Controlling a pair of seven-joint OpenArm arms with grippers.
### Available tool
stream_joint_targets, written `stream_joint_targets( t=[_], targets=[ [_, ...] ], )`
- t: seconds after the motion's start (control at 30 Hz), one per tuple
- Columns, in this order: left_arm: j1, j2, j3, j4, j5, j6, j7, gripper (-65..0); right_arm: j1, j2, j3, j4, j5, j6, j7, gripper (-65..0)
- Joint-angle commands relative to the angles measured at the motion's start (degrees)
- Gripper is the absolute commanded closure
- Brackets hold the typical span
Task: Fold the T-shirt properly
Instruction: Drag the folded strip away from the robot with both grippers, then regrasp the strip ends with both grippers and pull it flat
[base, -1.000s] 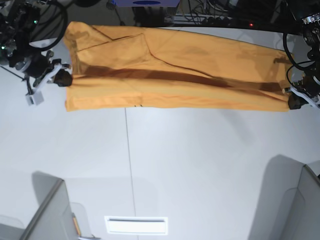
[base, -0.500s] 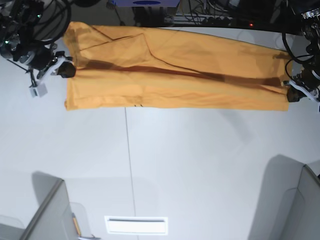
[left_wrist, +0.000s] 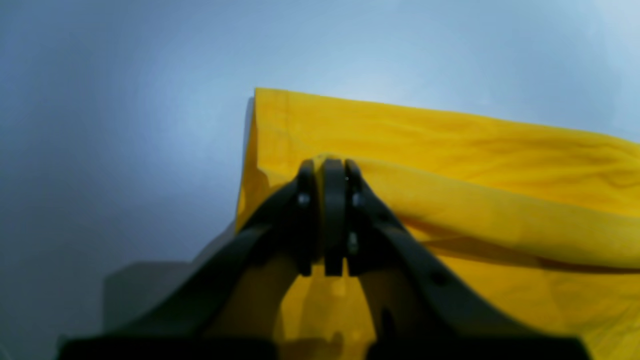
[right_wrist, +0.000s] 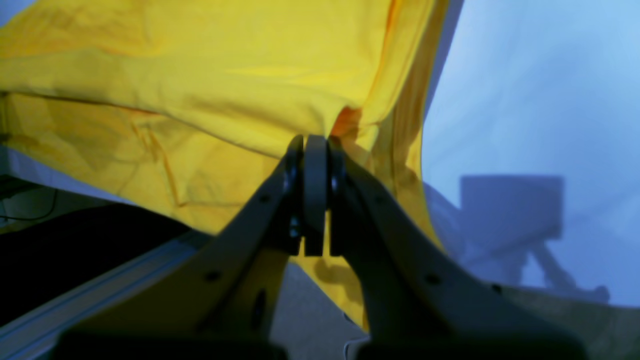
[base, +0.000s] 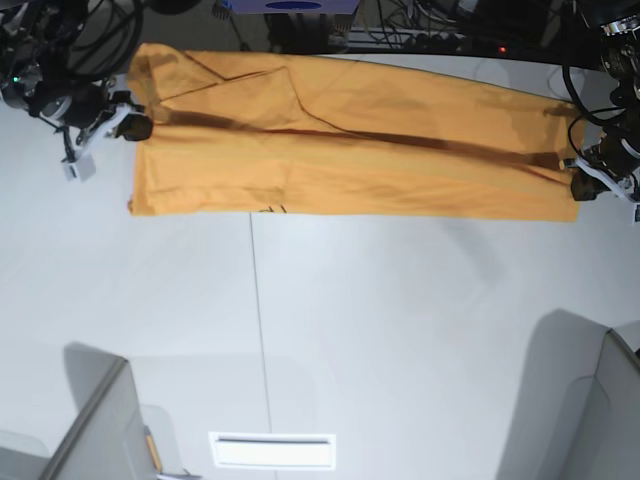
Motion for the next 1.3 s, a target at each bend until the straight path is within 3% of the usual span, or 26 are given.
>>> stream_joint_targets(
  t=[0.0, 0.1, 0.13, 0.23, 0.3, 0.43, 0.5, 0.57, 0.63, 0.67, 0.7, 0.8, 0.93, 1.07, 1.27],
  targets=[
    [-0.15, -1.38, -0.64, 0.98, -0.75, -0.26, -1.07, 0.0, 0.08, 0.76, 0.62, 0.79, 0.81, -0.11, 0.60, -3.9],
    [-0.15, -1.46, -0.99, 0.98, -0.75, -0.26, -1.07, -0.7, -0.10, 0.76, 1.85, 0.79, 0.81, -0.11, 0.69, -22.1],
    [-0.15, -1.46, -0.99, 0.98, -0.75, -0.26, -1.07, -7.6, -0.10, 0.76, 2.47, 0.79, 0.81, -0.11, 0.69, -25.4],
    [-0.24, -1.64, -1.07, 0.98, -0.75, -0.26, -1.24, -28.8, -0.10, 0.76, 3.96, 0.79, 0.81, -0.11, 0.69, -26.3],
    [-0.24, -1.64, -1.51, 0.98, -0.84, -0.26, -1.33, -38.7, -0.10, 0.76, 4.75, 0.79, 0.81, -0.11, 0.69, -26.3],
    [0.02, 0.82, -6.09, 5.73, -1.19, -0.34, -0.98, -51.2, 0.16, 0.85, 4.23, 1.14, 0.81, -0.02, 0.69, -26.3],
    [1.43, 3.37, -7.40, 10.39, -1.19, -0.34, -0.98, -48.9, 0.60, 0.85, 1.77, 1.14, 0.73, -0.02, 1.30, -25.2],
    [1.96, 5.75, -7.32, 13.55, -1.01, -0.34, -0.98, -40.0, 0.43, 1.20, -2.02, 1.14, 0.73, -0.02, 4.55, -17.9],
    [1.78, 7.86, -7.32, 14.08, -0.75, -0.34, -0.98, -24.2, 0.25, 1.56, -5.97, 0.96, 0.02, -0.02, 7.81, -5.4],
    [1.52, 8.65, -7.32, 13.82, -0.66, -0.34, -1.07, -11.7, 0.25, 2.08, -8.17, 0.96, -2.00, -0.02, 8.95, 0.0],
    [0.99, 9.17, -7.23, 13.38, -0.57, -0.34, -1.07, 0.0, 0.60, 2.26, -10.37, 0.96, -4.55, -0.11, 9.83, 0.0],
    [-0.24, 9.97, -5.47, 11.09, 4.97, -0.26, -1.33, 0.0, 1.39, 1.38, -16.70, 0.88, -16.51, -0.11, 11.76, 0.0],
    [-1.03, 10.32, -2.66, 7.40, 13.49, -0.26, -4.49, 0.0, 1.66, -3.02, -19.86, 0.79, -29.43, 0.24, 12.11, 0.0],
    [-1.56, 11.72, -1.60, 3.44, 17.54, -0.26, -7.84, 0.0, 2.89, -4.60, -22.15, -0.09, -35.32, 0.33, 12.64, 0.0],
    [-4.55, 11.64, -1.60, -4.82, 22.46, -0.26, -7.92, 0.0, 8.34, -4.42, -22.94, -12.49, -36.29, 0.33, 15.19, 0.0]
  ],
)
